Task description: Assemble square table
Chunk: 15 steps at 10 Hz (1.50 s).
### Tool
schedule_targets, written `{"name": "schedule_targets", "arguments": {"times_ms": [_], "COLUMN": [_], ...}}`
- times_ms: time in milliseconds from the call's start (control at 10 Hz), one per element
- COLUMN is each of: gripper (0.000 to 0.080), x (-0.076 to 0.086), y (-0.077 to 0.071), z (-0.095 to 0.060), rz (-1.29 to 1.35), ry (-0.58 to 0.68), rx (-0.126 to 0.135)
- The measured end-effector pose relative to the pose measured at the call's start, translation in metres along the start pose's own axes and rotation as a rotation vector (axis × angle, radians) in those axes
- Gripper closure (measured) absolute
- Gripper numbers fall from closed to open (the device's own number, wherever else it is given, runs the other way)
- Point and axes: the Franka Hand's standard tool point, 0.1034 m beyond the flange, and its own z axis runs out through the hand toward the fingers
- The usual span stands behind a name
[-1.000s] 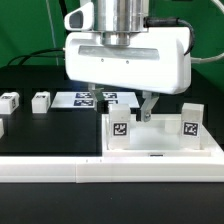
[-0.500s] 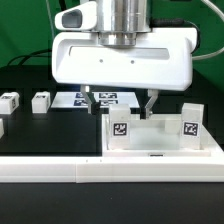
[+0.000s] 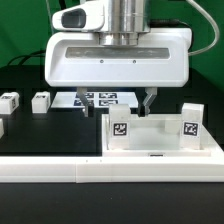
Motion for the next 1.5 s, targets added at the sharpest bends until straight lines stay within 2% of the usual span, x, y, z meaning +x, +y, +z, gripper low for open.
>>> {"name": "schedule_targets", "arguments": {"times_ms": [200,300,400,700,1500], "gripper": [0.0169,0.0344,0.0479,0.0509,0.0509], "x": [0.0000,0.0000,-0.0001,0.0000,0.0007], "y": [-0.0001,-0.0001,-0.0002,-0.0004,-0.0028], "z": [0.0000,0.0000,0.0000,0.0000,-0.0001], "rz": [0.003,0.003,0.006,0.098,0.690], "ry": [0.000,0.000,0.000,0.000,0.009], "rx": [0.000,0.000,0.000,0.002,0.003]}}
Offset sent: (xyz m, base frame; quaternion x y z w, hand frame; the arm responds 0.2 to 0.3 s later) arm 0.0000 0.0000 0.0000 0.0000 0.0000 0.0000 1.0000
